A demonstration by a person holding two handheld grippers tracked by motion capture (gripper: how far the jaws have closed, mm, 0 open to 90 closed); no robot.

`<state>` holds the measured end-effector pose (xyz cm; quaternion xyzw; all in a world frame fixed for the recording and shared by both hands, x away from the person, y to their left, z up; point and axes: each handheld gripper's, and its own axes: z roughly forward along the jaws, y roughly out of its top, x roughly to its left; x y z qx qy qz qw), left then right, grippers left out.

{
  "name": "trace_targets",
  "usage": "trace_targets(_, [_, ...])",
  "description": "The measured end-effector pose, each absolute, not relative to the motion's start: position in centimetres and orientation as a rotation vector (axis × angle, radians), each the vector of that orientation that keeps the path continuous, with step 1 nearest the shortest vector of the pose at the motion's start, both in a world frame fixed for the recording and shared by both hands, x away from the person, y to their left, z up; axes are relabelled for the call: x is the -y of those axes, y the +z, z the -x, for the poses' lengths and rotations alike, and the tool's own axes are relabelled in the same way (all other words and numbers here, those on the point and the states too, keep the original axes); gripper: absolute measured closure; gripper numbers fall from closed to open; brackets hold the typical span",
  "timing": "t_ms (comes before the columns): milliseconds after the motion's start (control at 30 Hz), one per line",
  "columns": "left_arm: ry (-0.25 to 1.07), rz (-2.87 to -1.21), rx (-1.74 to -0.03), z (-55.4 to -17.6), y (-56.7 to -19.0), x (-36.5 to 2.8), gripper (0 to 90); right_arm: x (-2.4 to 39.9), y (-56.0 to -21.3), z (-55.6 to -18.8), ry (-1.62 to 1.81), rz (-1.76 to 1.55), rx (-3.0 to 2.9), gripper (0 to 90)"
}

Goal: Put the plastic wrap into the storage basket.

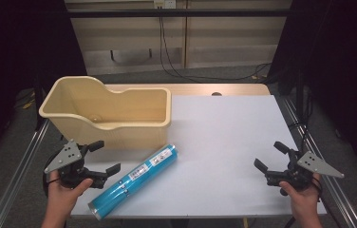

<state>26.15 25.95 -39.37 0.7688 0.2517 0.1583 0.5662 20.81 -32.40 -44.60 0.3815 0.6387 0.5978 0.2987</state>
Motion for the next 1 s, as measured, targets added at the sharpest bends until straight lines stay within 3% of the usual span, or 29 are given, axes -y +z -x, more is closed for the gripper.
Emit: trace_targets(1000, [0.115,-2.155,-0.620,-28.6,-38.3,-19.3,3.7,32.3,-44.8,-21.1,1.592,-1.012,-1.718,0.3])
